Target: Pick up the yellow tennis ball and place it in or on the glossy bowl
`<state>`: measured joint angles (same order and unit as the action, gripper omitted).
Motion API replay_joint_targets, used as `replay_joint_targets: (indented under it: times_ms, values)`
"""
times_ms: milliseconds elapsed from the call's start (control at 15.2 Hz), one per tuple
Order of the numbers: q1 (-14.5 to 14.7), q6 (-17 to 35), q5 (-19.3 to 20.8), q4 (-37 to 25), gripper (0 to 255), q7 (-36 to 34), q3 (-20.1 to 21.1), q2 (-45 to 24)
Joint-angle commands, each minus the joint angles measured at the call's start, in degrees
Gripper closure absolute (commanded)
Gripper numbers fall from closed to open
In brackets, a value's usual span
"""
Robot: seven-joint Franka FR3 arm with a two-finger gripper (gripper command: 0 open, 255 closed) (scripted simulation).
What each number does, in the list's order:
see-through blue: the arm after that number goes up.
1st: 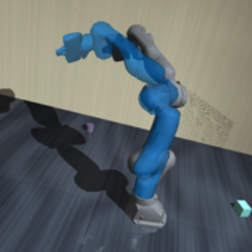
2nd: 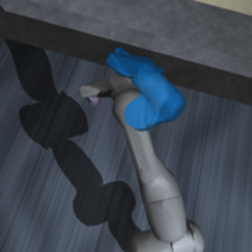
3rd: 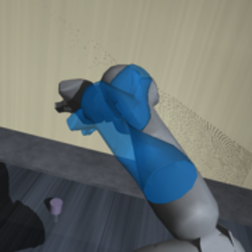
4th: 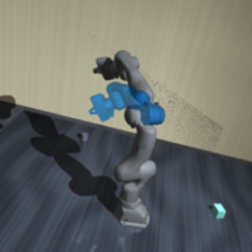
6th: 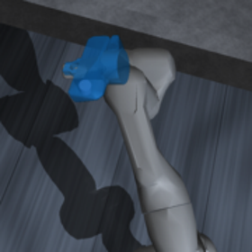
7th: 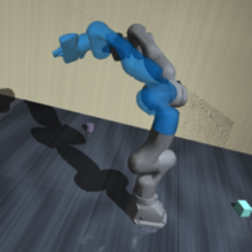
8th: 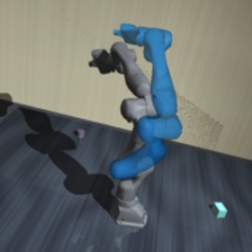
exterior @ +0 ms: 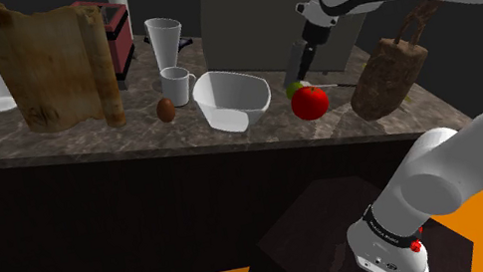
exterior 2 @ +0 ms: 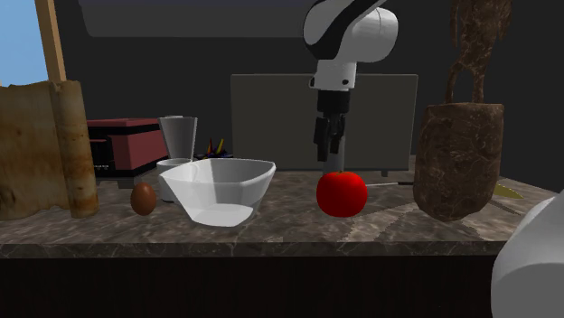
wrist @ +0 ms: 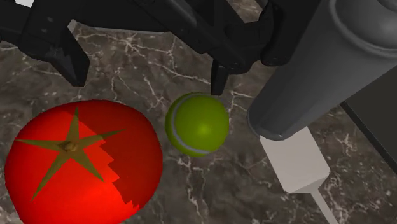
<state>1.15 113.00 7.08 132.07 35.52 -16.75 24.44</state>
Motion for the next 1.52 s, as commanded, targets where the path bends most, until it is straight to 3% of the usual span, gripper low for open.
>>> replay_joint_targets:
  times_ms: [0,132,594,1122,1188,1452]
  values:
    - [0.48,2.49,-1.33,-1.30,0,4.29,-2.52,-3.97]
    - [0.93,4.34,-3.03,-2.84,0,8.15,-4.61,-7.73]
    - [1.02,9.93,-3.63,0.65,0,8.69,-5.11,-9.94]
    - [1.04,10.39,-3.70,0.91,0,8.74,-5.16,-10.15]
    - [1.04,10.39,-3.70,0.91,255,8.74,-5.16,-10.15]
    - [1.02,10.20,-3.67,0.80,255,8.74,-5.15,-10.08]
